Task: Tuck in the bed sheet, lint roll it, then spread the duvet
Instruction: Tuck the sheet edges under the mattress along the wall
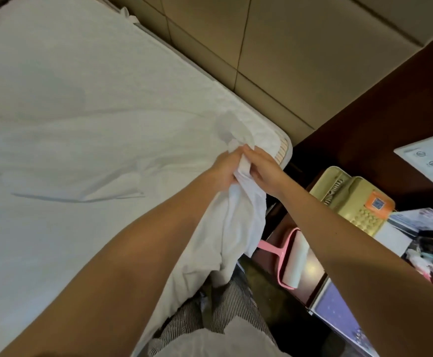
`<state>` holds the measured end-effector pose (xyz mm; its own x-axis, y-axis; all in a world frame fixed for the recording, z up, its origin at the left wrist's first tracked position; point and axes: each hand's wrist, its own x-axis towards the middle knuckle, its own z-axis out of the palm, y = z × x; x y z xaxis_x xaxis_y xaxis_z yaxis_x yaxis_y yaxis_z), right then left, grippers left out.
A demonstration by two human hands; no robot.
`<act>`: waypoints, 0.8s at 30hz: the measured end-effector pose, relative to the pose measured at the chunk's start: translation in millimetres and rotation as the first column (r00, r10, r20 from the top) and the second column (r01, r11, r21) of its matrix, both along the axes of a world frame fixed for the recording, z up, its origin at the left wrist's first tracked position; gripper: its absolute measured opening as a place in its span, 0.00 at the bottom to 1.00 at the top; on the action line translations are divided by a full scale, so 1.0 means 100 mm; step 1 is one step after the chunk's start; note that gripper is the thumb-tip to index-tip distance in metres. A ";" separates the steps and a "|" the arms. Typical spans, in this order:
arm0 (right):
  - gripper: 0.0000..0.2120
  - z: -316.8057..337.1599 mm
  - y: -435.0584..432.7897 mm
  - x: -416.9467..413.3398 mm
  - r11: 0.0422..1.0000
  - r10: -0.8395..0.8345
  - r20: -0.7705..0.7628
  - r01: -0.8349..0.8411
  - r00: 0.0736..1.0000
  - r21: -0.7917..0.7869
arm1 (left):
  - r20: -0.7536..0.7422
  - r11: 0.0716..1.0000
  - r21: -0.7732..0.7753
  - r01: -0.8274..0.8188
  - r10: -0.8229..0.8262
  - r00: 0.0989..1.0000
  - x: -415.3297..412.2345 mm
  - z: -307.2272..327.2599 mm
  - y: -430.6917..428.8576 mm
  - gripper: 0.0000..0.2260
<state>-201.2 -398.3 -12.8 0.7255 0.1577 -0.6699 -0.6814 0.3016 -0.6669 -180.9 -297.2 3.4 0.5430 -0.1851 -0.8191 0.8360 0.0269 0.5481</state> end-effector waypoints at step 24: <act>0.23 -1.58 -0.46 -1.35 0.121 0.742 -0.539 -0.871 0.398 -0.477 | -0.212 0.655 0.486 0.578 -0.553 0.806 -0.83 -1.02 -0.45 0.46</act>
<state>-335.7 -444.0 -170.6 0.3448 0.1157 -0.9315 -0.3416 -0.9089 -0.2393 -264.1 -342.2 -98.6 0.4368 -0.0001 -0.8996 0.6177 -0.7269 0.3001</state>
